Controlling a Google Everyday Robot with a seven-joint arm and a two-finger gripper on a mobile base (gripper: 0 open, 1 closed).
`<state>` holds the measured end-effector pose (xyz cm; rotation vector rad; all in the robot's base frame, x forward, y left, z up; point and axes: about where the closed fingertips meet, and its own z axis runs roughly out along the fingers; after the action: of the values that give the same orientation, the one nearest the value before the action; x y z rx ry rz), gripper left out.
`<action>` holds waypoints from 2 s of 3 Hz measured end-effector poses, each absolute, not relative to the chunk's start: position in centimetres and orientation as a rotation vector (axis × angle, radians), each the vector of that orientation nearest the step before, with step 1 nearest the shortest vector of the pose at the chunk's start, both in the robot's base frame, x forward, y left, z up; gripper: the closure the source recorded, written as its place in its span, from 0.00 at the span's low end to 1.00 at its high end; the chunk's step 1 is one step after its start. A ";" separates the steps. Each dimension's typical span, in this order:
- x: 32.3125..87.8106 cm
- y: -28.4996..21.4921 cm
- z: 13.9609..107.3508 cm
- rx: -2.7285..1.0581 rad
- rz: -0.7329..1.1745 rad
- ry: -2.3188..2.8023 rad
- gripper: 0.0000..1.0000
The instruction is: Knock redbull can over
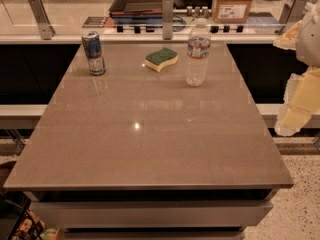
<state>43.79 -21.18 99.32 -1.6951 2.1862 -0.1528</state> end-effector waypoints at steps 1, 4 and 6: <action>43.8 -21.2 99.3 -1.695 -0.153 2.186 0.00; 46.0 -15.7 98.5 -1.653 -0.052 2.027 0.00; 48.5 -7.5 97.7 -1.559 0.111 1.866 0.00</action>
Offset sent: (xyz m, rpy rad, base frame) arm 0.0070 0.0111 -0.0037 0.0382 -0.0238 0.0054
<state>48.49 -7.51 97.73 -1.5594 1.8657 0.1106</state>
